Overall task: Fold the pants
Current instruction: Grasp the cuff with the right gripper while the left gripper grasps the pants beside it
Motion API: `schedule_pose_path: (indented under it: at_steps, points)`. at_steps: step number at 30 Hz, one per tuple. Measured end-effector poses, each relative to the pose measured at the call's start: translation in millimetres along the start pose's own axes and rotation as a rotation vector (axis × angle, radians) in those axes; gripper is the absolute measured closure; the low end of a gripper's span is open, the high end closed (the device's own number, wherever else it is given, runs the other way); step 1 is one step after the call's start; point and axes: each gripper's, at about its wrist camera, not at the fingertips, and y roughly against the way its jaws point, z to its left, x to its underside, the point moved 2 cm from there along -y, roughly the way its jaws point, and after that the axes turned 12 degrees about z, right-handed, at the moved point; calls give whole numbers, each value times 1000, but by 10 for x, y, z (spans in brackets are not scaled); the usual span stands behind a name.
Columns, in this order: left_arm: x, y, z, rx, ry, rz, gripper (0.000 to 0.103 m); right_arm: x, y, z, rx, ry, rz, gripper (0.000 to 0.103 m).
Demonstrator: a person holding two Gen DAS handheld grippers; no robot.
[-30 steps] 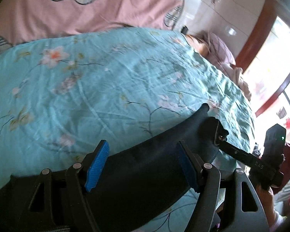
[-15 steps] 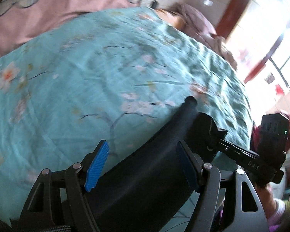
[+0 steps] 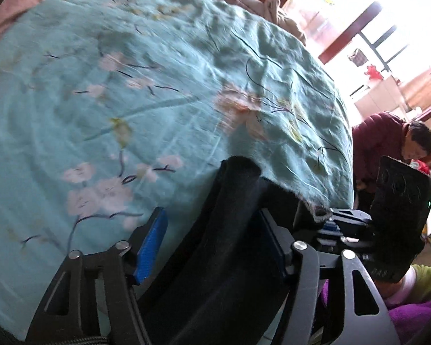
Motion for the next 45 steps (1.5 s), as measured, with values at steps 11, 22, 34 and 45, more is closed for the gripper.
schedule_pose_path:
  at_steps: [11, 22, 34, 45]
  points:
    - [-113, -53, -62, 98, -37, 2, 90, 16, -28, -6, -3, 25, 5, 91]
    - [201, 609, -159, 99, -41, -185, 93, -80, 129, 351, -62, 91, -27, 91]
    - [881, 1284, -71, 119, -33, -381, 92, -87, 152, 1085, -231, 240, -18, 90]
    - [1631, 1419, 299, 119, 104, -472, 92, 100, -311, 1544, -326, 298, 103, 90]
